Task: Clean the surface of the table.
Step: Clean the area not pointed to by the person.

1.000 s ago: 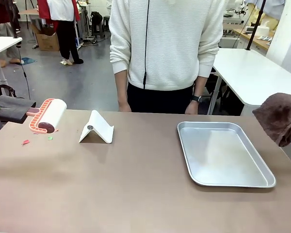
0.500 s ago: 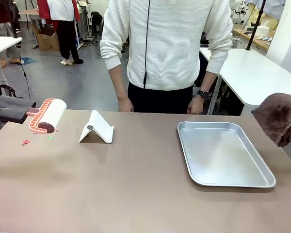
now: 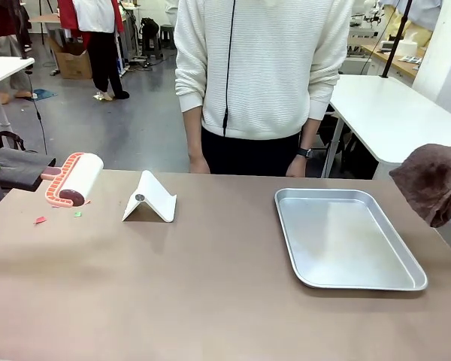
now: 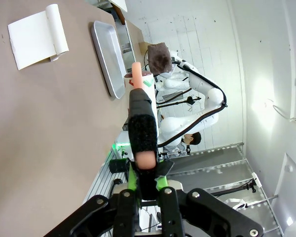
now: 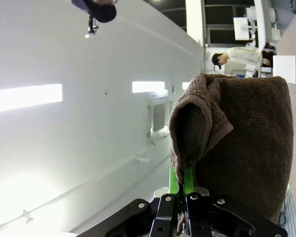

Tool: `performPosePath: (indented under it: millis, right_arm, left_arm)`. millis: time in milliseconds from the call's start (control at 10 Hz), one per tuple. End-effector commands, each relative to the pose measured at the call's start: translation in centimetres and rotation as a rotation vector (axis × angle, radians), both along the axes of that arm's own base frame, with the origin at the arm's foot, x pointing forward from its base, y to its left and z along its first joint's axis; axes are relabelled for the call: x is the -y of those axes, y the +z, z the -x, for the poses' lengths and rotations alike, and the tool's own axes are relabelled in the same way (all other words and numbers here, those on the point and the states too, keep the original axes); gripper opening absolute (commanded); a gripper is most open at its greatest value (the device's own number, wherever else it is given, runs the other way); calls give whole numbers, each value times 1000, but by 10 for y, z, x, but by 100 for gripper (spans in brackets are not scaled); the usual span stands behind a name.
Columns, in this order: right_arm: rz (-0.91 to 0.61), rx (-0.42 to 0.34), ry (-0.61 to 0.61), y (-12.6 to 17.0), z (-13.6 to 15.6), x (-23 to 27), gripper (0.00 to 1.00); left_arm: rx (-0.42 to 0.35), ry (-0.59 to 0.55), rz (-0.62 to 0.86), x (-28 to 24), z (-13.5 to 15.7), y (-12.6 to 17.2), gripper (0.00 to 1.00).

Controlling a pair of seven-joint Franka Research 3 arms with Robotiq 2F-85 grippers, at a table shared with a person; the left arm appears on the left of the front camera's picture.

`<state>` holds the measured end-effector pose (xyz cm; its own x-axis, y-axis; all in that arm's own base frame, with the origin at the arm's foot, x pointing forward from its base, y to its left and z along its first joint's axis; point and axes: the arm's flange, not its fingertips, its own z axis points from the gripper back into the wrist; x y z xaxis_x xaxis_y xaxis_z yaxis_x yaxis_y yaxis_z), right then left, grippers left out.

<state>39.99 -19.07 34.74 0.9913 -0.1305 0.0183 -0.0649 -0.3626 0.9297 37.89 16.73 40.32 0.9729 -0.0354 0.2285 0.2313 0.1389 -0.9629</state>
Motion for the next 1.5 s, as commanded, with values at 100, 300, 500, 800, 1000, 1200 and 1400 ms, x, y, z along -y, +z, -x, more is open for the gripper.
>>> performPosePath:
  millis: [100, 300, 500, 800, 1000, 1200, 1400]
  right_arm:
    - [-5, -7, -6, 4, -1, -4, 3]
    - [-5, -7, -6, 4, -1, -4, 3]
    - [-5, -7, -6, 4, -1, -4, 3]
    - [-5, -7, -6, 4, -1, -4, 3]
    - [-5, -7, -6, 4, -1, -4, 3]
    - [-5, -7, -6, 4, -1, -4, 3]
    - [-5, -7, -6, 4, -1, -4, 3]
  left_arm:
    - [20, -10, 9, 0, 4, 2, 0]
    - [20, -10, 9, 0, 4, 2, 0]
    - [0, 0, 0, 0, 0, 0, 16]
    - [-47, 179, -245, -46, 8, 22, 16]
    - [-86, 356, -297, -95, 32, 31, 16]
    - [-139, 485, -339, -138, 57, 26, 16]
    - [-136, 541, -422, -162, 88, 28, 16]
